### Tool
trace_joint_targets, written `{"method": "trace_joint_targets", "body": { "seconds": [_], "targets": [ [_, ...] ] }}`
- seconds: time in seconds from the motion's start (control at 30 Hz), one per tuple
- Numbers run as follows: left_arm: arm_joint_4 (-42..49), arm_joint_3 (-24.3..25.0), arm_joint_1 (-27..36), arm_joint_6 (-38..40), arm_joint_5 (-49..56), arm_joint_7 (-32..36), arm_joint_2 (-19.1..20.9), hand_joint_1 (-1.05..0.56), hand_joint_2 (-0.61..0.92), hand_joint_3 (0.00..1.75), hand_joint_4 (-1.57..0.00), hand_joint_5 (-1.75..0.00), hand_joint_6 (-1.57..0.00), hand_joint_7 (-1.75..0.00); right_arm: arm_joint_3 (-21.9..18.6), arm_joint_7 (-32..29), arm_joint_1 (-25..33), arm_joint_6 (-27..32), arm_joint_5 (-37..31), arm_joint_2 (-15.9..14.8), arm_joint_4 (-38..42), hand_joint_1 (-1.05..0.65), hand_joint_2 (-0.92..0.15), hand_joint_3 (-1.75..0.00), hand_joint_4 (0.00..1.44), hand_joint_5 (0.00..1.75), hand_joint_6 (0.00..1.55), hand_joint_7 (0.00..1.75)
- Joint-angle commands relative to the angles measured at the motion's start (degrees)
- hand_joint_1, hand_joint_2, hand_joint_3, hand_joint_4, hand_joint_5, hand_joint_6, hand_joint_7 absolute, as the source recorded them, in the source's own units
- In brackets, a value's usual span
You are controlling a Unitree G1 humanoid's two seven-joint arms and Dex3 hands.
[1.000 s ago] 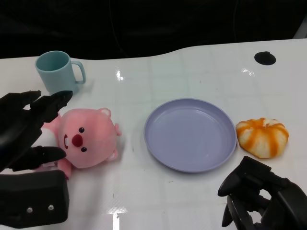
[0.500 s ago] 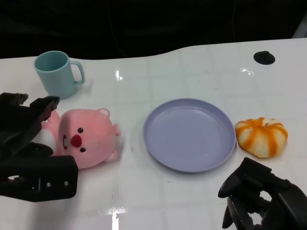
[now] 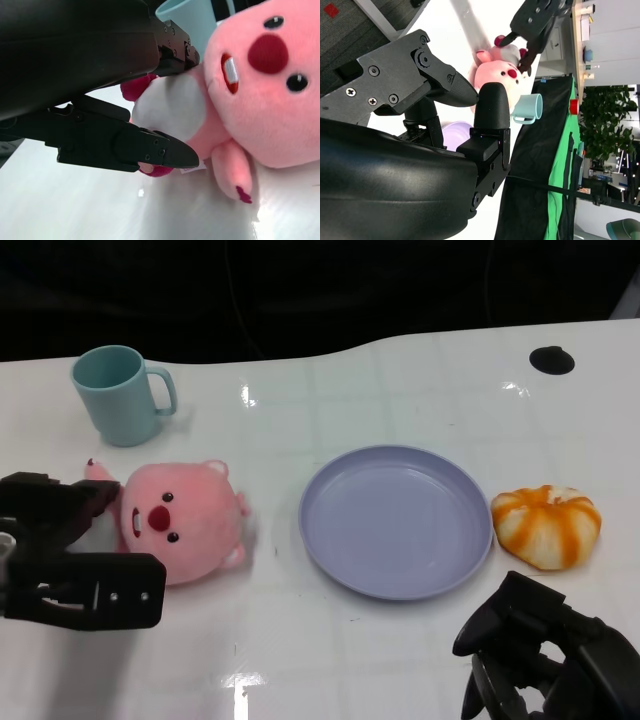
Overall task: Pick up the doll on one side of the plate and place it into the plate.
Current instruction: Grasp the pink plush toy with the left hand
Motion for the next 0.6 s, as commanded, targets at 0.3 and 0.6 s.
{"method": "trace_joint_targets", "body": {
  "seconds": [0.3,0.6],
  "targets": [
    [25.59,-4.13,-7.10,-4.46,-3.65,14.96,-6.56,-0.37,0.90,0.01,-0.45,-0.13,-0.51,-0.06,-0.39,-0.06,0.79,0.17,0.25,-0.54,-1.32,-0.25,-0.63,-1.10,0.61,1.75,0.50,1.53],
    [36.78,-8.29,-10.10,-9.64,-3.85,25.62,-8.70,-0.27,0.92,0.14,-0.69,-1.60,-0.81,-0.96,-0.19,-0.17,0.90,0.23,0.48,-0.26,-1.36,-0.25,-0.64,-1.09,0.62,1.75,0.51,1.52]
  ]
}}
